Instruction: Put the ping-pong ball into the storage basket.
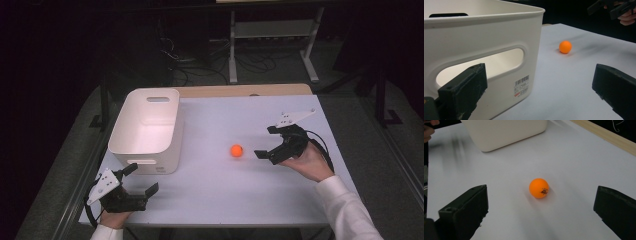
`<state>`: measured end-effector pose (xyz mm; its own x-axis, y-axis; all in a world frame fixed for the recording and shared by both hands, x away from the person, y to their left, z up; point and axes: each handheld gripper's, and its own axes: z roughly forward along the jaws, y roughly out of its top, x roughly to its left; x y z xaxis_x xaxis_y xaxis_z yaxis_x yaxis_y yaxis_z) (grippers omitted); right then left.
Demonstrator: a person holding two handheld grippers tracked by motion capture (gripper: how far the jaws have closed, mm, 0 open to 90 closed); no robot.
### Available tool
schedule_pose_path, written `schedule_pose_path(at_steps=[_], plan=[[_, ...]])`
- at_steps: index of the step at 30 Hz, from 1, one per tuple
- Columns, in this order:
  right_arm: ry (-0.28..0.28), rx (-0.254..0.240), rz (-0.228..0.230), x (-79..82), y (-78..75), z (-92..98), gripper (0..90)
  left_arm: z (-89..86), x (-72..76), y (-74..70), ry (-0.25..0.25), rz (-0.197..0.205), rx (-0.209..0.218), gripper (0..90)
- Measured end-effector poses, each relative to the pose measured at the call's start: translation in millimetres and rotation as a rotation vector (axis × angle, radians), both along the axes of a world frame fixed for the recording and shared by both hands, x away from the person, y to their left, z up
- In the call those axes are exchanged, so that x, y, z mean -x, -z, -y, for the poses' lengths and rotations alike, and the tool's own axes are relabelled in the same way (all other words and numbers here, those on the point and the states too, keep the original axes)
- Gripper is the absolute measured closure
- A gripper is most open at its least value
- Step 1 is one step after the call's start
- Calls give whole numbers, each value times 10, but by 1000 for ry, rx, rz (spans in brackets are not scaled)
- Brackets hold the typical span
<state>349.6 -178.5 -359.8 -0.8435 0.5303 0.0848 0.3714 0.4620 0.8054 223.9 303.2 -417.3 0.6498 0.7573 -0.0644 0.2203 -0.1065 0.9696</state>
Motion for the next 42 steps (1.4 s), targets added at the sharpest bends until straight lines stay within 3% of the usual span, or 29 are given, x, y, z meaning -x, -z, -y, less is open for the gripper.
schedule_pose_path(at_steps=[42], plan=[[-110, 57, -84, -274, 39, -414, 0, -3, -2, 2, 2, -3, -3, 0]])
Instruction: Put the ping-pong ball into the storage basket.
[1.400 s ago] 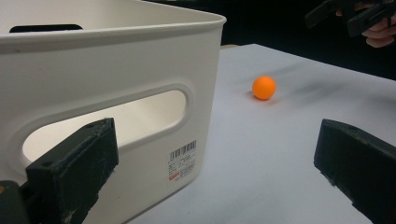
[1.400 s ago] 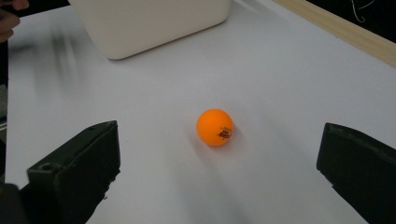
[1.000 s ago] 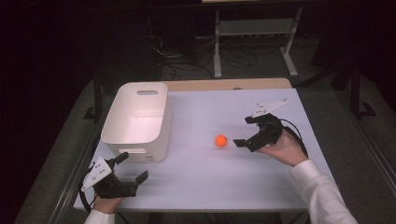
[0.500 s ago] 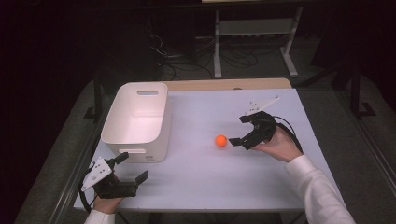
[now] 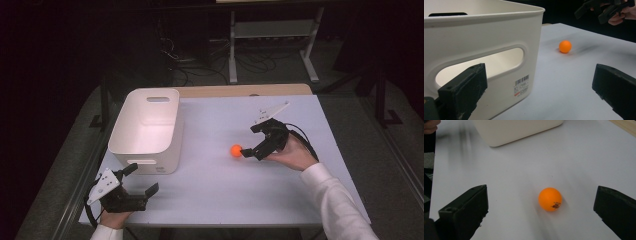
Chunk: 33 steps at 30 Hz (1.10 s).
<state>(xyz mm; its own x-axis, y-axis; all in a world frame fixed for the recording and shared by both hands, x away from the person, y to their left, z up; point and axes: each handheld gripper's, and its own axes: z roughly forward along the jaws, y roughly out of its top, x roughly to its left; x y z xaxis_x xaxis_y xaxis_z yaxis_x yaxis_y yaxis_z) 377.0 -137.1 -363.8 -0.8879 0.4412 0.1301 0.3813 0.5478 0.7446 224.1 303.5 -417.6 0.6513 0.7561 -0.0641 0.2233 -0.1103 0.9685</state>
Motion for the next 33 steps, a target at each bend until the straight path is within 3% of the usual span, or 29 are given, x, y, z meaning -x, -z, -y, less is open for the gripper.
schedule_pose_path(at_steps=[11, 31, 33], plan=[[-19, 43, -14, -82, 97, -67, 0, 2, 2, 0, 2, -2, 1, 0], [-57, 75, -41, -170, 253, -174, 0, 2, 1, 1, 2, -3, 1, 0], [-56, 72, -59, -167, 266, -191, 0, 1, 0, 1, 3, -3, -1, 0]])
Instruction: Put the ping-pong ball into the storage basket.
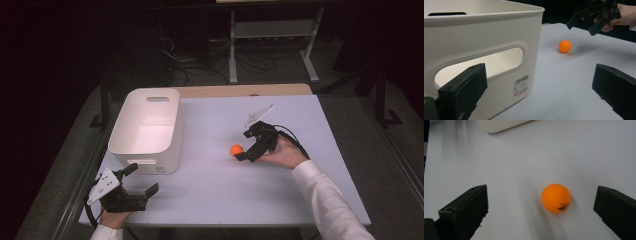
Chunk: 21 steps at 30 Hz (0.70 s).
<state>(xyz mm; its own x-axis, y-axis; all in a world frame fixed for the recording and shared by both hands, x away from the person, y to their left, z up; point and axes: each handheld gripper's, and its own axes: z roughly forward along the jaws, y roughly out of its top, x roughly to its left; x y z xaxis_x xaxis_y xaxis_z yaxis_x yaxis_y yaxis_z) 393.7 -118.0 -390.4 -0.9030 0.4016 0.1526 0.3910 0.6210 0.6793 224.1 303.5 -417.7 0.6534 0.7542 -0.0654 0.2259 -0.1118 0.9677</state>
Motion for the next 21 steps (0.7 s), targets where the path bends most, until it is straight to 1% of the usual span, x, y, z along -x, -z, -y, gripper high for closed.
schedule_pose_path(at_steps=[1, 4, 5, 7, 15, 17, 19, 20, 21], plan=[[-11, 3, 13, -16, 14, -1, 0, 0, 0, 0, 0, 0, 0, 0], [-10, 1, -3, -17, 37, -24, 0, 2, 2, 0, -1, -1, 2, 0], [-13, 11, 3, -27, 49, -26, 0, 2, 2, 0, -1, -1, 2, 0], [-17, 14, 5, -37, 68, -36, 0, 1, 1, 0, 0, -1, -1, 0], [-29, 38, -13, -69, 150, -80, 0, 2, 3, 0, 0, -1, 1, 0], [-44, 44, 8, -95, 182, -85, 0, 3, 3, 0, 0, -1, 3, 0], [-42, 48, 1, -98, 195, -97, 0, 2, 2, 0, 0, -1, 1, 0], [-50, 42, 5, -107, 205, -101, 0, 3, 3, 0, 0, -1, 3, 0], [-50, 47, 7, -110, 212, -106, 0, 3, 3, 0, 0, -1, 3, 0]])
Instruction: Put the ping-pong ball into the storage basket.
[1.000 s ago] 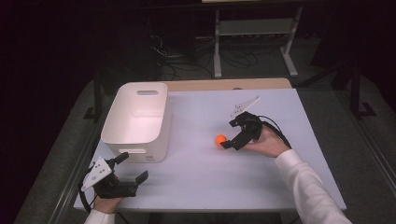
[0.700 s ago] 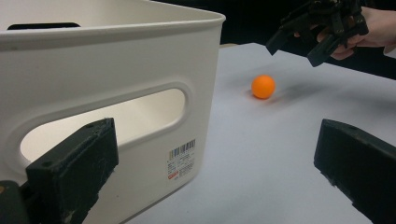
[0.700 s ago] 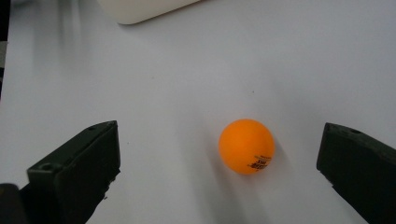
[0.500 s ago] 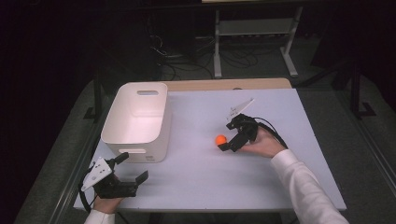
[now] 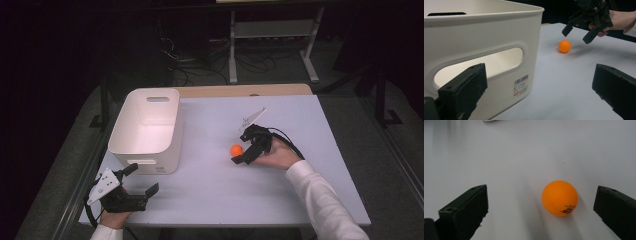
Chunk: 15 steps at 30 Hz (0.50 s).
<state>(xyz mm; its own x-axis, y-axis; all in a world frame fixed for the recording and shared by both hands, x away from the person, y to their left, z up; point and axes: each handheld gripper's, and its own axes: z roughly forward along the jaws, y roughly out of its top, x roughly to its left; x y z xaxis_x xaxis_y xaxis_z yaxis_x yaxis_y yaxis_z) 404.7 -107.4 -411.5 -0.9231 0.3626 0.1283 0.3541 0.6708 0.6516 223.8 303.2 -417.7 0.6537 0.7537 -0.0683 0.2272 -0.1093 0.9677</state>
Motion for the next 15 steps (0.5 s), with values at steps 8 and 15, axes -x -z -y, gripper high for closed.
schedule_pose_path(at_steps=[8, 15], plan=[[5, 18, -14, -28, 53, -7, 0, 4, 2, 0, 2, 2, 7, 0], [3, 33, -24, -62, 126, -25, 0, 3, 0, -1, 4, 2, 2, 0]])
